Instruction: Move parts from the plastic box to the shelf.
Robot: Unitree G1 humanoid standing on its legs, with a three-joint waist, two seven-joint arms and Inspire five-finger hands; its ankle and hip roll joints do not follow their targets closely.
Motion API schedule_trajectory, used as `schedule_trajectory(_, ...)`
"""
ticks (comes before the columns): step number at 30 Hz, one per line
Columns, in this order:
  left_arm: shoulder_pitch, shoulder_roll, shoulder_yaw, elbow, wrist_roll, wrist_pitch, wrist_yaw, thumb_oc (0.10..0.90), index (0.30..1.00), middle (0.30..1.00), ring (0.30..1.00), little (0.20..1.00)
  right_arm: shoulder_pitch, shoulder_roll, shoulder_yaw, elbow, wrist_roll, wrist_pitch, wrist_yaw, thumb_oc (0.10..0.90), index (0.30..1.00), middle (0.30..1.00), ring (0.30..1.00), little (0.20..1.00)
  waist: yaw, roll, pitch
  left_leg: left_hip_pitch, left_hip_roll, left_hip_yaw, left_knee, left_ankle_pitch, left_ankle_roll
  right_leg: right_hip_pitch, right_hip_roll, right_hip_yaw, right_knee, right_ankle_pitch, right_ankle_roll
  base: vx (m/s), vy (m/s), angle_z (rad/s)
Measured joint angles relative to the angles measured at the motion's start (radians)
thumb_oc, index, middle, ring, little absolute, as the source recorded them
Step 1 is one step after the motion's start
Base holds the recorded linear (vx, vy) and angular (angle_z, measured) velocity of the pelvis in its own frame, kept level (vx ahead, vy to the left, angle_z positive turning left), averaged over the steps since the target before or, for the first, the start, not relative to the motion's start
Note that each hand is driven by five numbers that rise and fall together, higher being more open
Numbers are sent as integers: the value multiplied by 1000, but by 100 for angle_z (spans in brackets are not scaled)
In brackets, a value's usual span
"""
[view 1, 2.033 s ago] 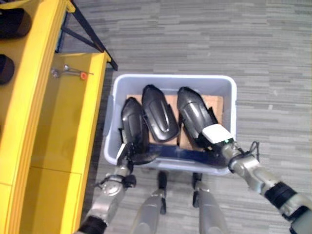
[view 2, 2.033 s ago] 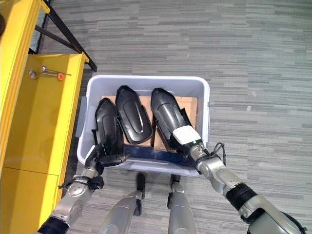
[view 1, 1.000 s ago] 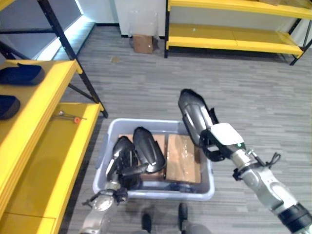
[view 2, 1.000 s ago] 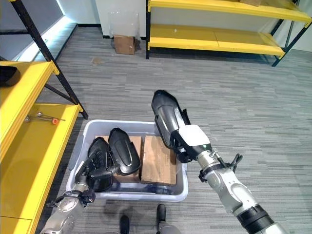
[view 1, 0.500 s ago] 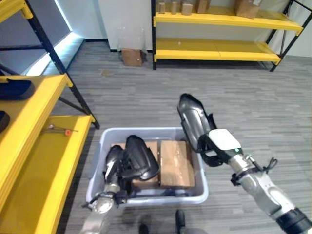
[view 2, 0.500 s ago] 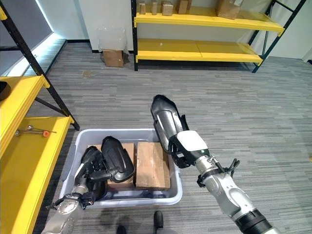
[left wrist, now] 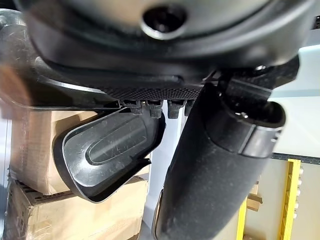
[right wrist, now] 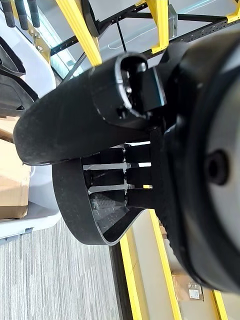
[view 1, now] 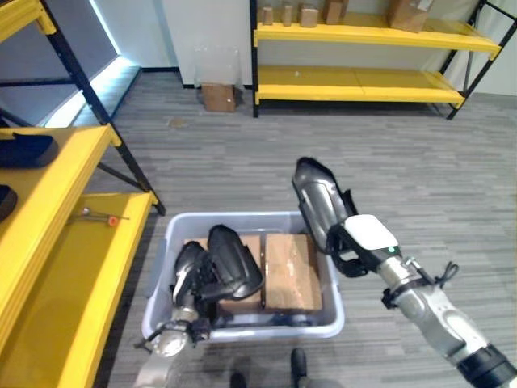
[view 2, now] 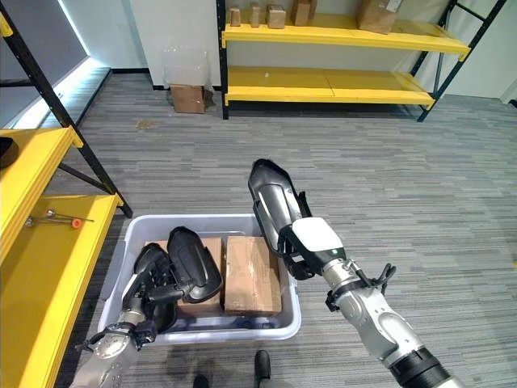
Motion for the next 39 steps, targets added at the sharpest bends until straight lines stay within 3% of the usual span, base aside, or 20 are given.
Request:
schedule_trajectory(1,-12,-18,8,40,15,-14,-2,900,1000,1000,1000,1000,50,55,-54,11,12,1,-7,400,300,300,300,300,-38,-32,6,-30,-26,-115,-1,65,-120,6,-40,-15,42,-47,14,-16,-17,316)
schedule_trajectory(2,-60,-56,-28,82,18,16,-1,900,1000,1000,1000,1000,153,50,-118,-14,25,10,-37,400,300,300,300,300,-63,-30,-13,-54,-23,-103,-22,-7,-162,30,-69,-127,16,-72,12,-38,14,332)
schedule_trajectory(3,-56,-90,-34,86,19,35,-2,900,1000,1000,1000,1000,175,-20,-118,-14,31,25,-42,400,300,300,300,300,-81,0,-15,-105,29,35,14,-41,23,27,-82,-229,31,-116,-15,-34,48,271)
schedule_trajectory(4,-42,-86,-35,84,18,37,1,900,1000,1000,1000,1000,154,-46,-110,3,32,32,-40,400,300,300,300,300,-71,1,-14,-160,67,107,103,-40,37,6,-99,-279,54,-130,-45,-38,81,194)
schedule_trajectory(5,-23,-59,-22,85,19,51,22,900,1000,1000,1000,1000,124,-58,-121,0,32,38,-42,400,300,300,300,300,-37,-6,-12,-190,130,173,245,-50,23,5,-119,-309,43,-121,-52,-12,99,103)
schedule_trajectory(6,-16,-45,-17,85,18,59,31,900,1000,1000,1000,1000,108,-70,-128,-8,32,35,-44,400,300,300,300,300,-36,4,-12,-176,153,170,262,-51,6,6,-126,-326,47,-120,-50,49,142,102)
schedule_trajectory(7,-13,-42,-4,84,18,59,33,900,1000,1000,1000,1000,102,-86,-149,-24,32,32,-44,400,300,300,300,300,-31,31,-11,-136,188,160,254,-62,-17,6,-132,-360,54,-116,-42,62,171,89)
schedule_trajectory(9,0,-45,18,72,18,57,36,900,1000,1000,1000,1000,97,-87,-168,-27,32,30,-44,400,300,300,300,300,-28,73,-14,-19,206,194,149,-36,-50,17,-152,-402,84,-129,-1,76,178,100)
schedule_trajectory(10,1,-48,12,61,18,56,35,900,1000,1000,1000,1000,109,-105,-183,-36,31,29,-47,400,300,300,300,300,-47,109,-24,27,204,240,54,25,-59,20,-161,-443,94,-128,28,89,164,123)
schedule_trajectory(11,1,-49,12,36,19,54,33,900,1000,1000,1000,1000,114,-122,-193,-39,31,26,-55,400,300,300,300,300,-58,132,-24,53,187,267,-31,27,-75,17,-166,-473,97,-123,48,82,157,91)
schedule_trajectory(13,6,-22,40,8,18,53,37,900,1000,1000,1000,1000,102,-78,-180,-37,31,20,-55,400,300,300,300,300,-1,85,-13,65,141,257,-58,34,-85,5,-195,-431,71,-88,67,62,160,1)
schedule_trajectory(18,11,46,53,12,19,55,33,900,1000,1000,1000,1000,93,-45,-157,-43,31,-31,-45,400,300,300,300,300,28,24,-13,73,91,249,-56,14,-51,60,-221,-403,-28,-27,91,80,169,4)
schedule_trajectory(25,58,35,71,4,26,54,17,900,1000,1000,1000,1000,91,-38,-156,-42,31,-6,-34,400,300,300,300,300,46,17,-10,47,91,236,-36,3,-50,75,-214,-410,-74,-2,95,48,153,4)
schedule_trajectory(30,71,35,89,-24,26,54,9,900,1000,1000,1000,1000,55,-26,-133,-41,31,10,-28,400,300,300,300,300,55,-32,15,-27,77,197,-6,-2,-50,50,-232,-440,-74,7,97,-17,183,22)
schedule_trajectory(34,53,35,90,-25,26,54,10,900,1000,1000,1000,1000,-22,-13,-102,-40,31,17,-23,400,300,300,300,300,84,-41,31,-124,63,143,93,-26,-32,26,-255,-440,-73,32,69,-68,203,42)
schedule_trajectory(35,45,36,100,-32,26,53,11,900,1000,1000,1000,1000,-54,6,-91,-35,31,25,-23,400,300,300,300,300,92,-54,43,-198,52,144,188,-60,-13,25,-278,-439,-73,47,53,4,137,28)
schedule_trajectory(36,43,34,97,-33,26,53,10,900,1000,1000,1000,1000,-69,3,-80,-34,31,24,-22,400,300,300,300,300,93,-49,46,-197,27,144,153,-47,15,25,-289,-436,-73,52,60,3,145,22)
schedule_trajectory(37,43,41,95,-34,27,53,8,900,1000,1000,1000,1000,-80,15,-73,-31,31,20,-21,400,300,300,300,300,107,-56,53,-172,4,147,101,-17,14,26,-304,-425,-73,53,62,10,275,21)
schedule_trajectory(39,44,44,113,-39,26,53,15,900,1000,1000,1000,1000,-106,28,-37,-32,30,19,-20,400,300,300,300,300,117,-59,57,-169,-36,143,86,-3,39,26,-330,-427,-73,107,39,36,259,17)
